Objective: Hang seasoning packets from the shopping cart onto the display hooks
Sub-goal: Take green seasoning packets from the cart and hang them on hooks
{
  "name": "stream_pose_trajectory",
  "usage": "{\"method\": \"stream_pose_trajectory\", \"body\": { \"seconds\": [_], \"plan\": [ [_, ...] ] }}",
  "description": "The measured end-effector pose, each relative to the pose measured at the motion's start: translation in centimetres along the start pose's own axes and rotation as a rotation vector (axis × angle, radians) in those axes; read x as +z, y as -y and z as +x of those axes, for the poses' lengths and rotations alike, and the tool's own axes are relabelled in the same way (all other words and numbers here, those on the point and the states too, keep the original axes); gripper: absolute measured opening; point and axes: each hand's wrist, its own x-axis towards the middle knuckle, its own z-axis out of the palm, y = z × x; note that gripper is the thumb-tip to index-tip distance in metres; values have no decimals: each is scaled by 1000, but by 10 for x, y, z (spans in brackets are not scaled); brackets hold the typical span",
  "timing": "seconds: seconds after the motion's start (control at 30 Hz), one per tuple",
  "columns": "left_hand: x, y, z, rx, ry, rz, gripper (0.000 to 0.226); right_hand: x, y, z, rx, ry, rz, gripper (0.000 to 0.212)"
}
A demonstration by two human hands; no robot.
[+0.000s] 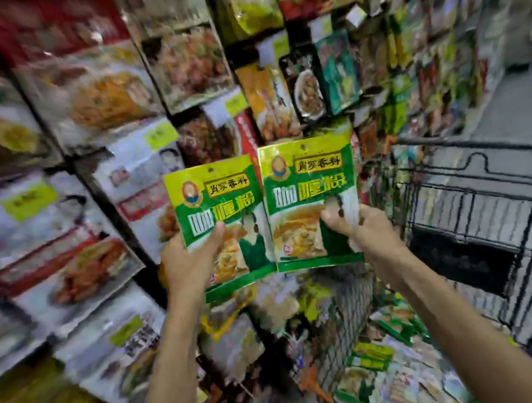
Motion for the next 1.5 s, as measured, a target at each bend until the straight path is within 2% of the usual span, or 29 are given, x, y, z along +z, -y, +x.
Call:
{"method": "stream_pose_trajectory", "body": {
  "seconds": [0.13,0.3,0.43,0.47,0.53,0.63,0.77,0.97,1.1,1.13,1.27,1.4,1.5],
  "plan": [
    [-88,-67,6,138,-214,0,8,64,72,-2,-97,158,-12,62],
    [-192,-127,6,228,-434,34,10,149,140,-8,-263,309,-11,85],
    [-265,-157,3,285,-572,62,10,219,179,-22,-270,491,74,109],
    [-281,-163,2,290,-601,70,9,236,186,-24,-271,526,92,108],
    [-309,-172,2,290,-644,86,12,267,196,-27,-269,565,116,87],
    [-344,-181,2,309,-708,95,12,310,209,-37,-275,573,170,33],
    [-375,-186,3,322,-743,101,9,353,221,-46,-297,615,172,24],
    [-393,-192,12,273,-722,103,11,392,234,-41,-225,605,174,32],
    [-395,-196,17,284,-713,76,10,398,236,-39,-184,616,162,53],
    [-393,-196,18,292,-720,72,10,399,236,-36,-182,614,165,53],
    [-389,-195,23,333,-736,117,9,401,240,-31,-208,658,167,28],
    [-387,-191,29,341,-760,142,12,404,244,-27,-213,673,163,29],
    [-387,-188,33,354,-770,161,11,406,245,-24,-205,690,171,21]
  ]
}}
